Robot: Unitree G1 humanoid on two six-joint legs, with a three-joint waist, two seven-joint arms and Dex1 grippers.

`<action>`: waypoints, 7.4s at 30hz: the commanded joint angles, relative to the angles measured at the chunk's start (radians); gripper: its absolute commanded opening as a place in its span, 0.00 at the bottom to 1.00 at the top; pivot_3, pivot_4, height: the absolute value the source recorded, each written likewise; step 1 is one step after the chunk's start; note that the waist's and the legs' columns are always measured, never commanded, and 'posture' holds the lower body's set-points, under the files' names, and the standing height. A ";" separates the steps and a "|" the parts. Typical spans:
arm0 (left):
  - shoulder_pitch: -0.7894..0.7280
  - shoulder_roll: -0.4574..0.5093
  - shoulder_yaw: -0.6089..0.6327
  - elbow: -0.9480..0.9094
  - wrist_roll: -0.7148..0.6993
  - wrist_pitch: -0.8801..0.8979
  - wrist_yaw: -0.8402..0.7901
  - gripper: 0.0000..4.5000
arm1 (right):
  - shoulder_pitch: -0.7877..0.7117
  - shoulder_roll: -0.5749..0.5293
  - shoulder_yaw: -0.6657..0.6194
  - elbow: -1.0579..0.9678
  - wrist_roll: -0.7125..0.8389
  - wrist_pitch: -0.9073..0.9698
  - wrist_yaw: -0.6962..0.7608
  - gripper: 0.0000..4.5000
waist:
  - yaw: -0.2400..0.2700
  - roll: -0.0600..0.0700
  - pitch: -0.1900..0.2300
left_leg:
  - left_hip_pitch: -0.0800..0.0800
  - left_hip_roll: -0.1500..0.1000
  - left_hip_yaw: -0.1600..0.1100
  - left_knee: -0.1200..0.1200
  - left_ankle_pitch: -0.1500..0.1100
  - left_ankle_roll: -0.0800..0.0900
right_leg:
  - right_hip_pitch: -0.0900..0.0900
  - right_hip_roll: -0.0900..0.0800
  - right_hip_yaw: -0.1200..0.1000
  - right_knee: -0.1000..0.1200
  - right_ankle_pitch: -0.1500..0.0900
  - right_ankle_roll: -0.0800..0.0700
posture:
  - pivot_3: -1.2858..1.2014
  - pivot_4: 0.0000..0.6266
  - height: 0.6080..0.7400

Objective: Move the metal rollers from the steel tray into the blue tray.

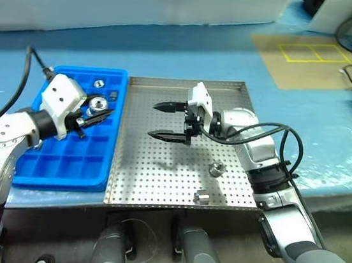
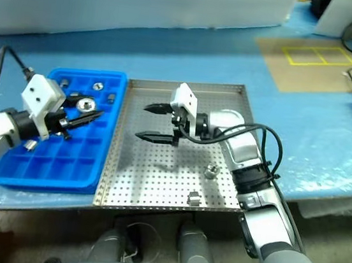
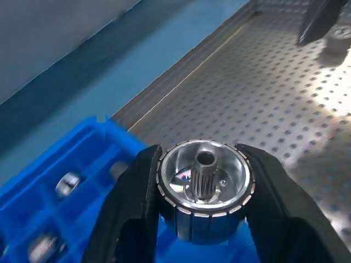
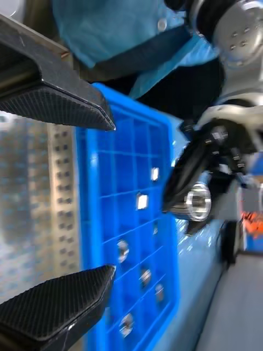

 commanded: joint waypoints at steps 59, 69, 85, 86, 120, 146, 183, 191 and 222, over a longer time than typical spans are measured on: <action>-0.110 -0.264 -0.202 -0.137 -0.132 0.055 0.341 0.89 | -0.128 -0.112 -0.065 0.264 -0.113 -0.176 0.060 0.89 | 0.165 -0.006 -0.002 | 0.004 0.000 0.004 -0.005 0.009 -0.009 | -0.003 -0.002 0.000 0.008 0.000 -0.003 | 0.45 0.24 1.00; -0.260 -0.193 -0.350 0.034 -0.245 0.050 0.121 0.89 | -0.056 -0.280 -0.174 0.501 -0.183 -0.212 -0.082 0.89 | 0.140 -0.005 -0.002 | -0.001 0.001 0.005 -0.004 0.011 -0.003 | -0.007 -0.002 0.000 0.011 -0.001 -0.004 | 0.38 0.24 1.00; -0.340 -0.172 -0.432 0.214 -0.213 -0.036 0.002 0.89 | 0.107 -0.354 -0.232 0.549 -0.232 -0.280 -0.213 0.89 | 0.054 -0.005 -0.002 | 0.000 0.001 0.006 -0.003 0.013 -0.001 | -0.007 -0.002 0.000 0.013 -0.001 -0.004 | 0.33 0.24 1.00; -0.337 -0.172 -0.433 0.215 -0.213 -0.037 0.003 0.89 | 0.113 -0.357 -0.224 0.554 -0.243 -0.292 -0.214 0.89 | 0.054 -0.005 -0.002 | 0.000 0.001 0.006 -0.003 0.013 -0.001 | -0.007 -0.002 0.000 0.013 -0.001 -0.004 | 0.33 0.24 1.00; -0.031 0.066 -0.190 -0.027 -0.300 0.013 -0.021 0.90 | 0.031 -0.055 -0.101 0.100 -0.123 -0.094 -0.053 0.38 | 0.029 -0.003 -0.002 | -0.006 0.009 0.005 0.004 0.013 0.000 | -0.013 0.004 -0.002 0.019 -0.001 -0.007 | 0.37 0.24 1.00; 0.332 -0.058 0.206 -0.312 -0.396 0.073 0.306 0.90 | -0.323 0.492 -0.010 0.736 -0.307 -0.378 -0.476 0.38 | 0.160 -0.007 -0.001 | -0.001 0.008 0.006 -0.008 0.017 -0.016 | -0.015 0.003 -0.002 0.019 0.000 -0.008 | 0.50 0.24 1.00; -0.016 0.005 -0.174 -0.082 -0.400 0.030 0.178 0.90 | -0.010 -0.193 -0.070 0.091 -0.129 -0.053 0.096 0.73 | 0.140 -0.010 -0.003 | 0.006 0.008 0.006 -0.007 0.018 -0.017 | -0.005 0.003 -0.002 0.017 -0.001 -0.010 | 0.39 0.24 1.00; -0.108 0.010 -0.263 0.010 -0.390 0.010 0.074 0.90 | 0.085 -0.389 -0.107 0.193 -0.164 -0.073 0.091 0.73 | 0.077 -0.009 -0.003 | 0.005 0.009 0.006 -0.006 0.017 -0.015 | -0.006 0.005 -0.002 0.017 -0.001 -0.010 | 0.35 0.24 1.00; -0.155 0.043 -0.396 0.122 -0.312 -0.022 -0.122 0.90 | 0.237 -0.427 -0.075 0.135 -0.174 -0.029 0.120 0.73 | 0.034 -0.009 -0.004 | 0.005 0.009 0.006 -0.004 0.014 -0.010 | -0.003 0.004 -0.002 0.013 -0.001 -0.010 | 0.33 0.24 1.00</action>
